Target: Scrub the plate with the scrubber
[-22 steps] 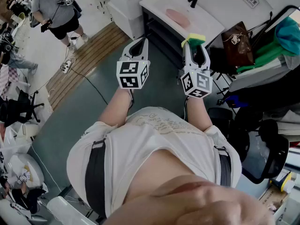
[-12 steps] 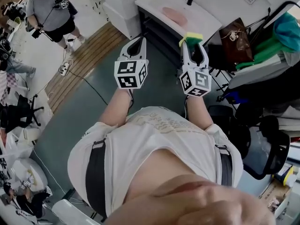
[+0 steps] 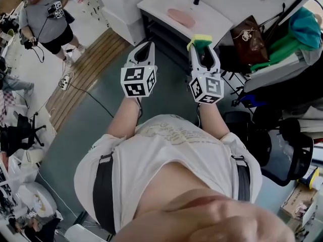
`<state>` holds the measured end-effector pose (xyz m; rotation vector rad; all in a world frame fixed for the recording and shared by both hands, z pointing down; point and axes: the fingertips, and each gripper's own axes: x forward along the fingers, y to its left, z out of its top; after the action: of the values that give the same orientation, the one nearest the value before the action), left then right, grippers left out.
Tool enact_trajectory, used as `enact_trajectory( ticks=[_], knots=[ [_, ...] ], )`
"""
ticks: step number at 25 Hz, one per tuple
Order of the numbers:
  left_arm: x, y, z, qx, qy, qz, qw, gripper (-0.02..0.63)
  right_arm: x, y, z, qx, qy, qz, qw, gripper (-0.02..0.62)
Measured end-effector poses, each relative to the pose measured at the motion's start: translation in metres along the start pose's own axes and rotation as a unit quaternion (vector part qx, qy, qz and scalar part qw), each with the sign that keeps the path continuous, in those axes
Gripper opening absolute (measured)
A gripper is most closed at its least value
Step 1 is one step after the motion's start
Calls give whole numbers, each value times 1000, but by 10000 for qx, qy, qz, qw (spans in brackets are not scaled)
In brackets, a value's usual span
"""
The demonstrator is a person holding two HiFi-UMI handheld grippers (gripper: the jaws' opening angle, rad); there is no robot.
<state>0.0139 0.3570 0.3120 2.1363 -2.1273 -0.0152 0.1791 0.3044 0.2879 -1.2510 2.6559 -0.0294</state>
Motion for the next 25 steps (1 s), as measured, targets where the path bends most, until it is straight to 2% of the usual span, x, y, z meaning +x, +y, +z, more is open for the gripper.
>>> enact_trajectory(
  ticks=[15, 25],
  knots=[
    [10, 42, -13, -172, 132, -387, 9990, 21, 20, 33, -22, -102, 148, -239, 9996, 209],
    [13, 61, -16, -101, 210, -542, 9983, 21, 33, 45, -31, -45, 158, -377, 9992, 209]
  ],
)
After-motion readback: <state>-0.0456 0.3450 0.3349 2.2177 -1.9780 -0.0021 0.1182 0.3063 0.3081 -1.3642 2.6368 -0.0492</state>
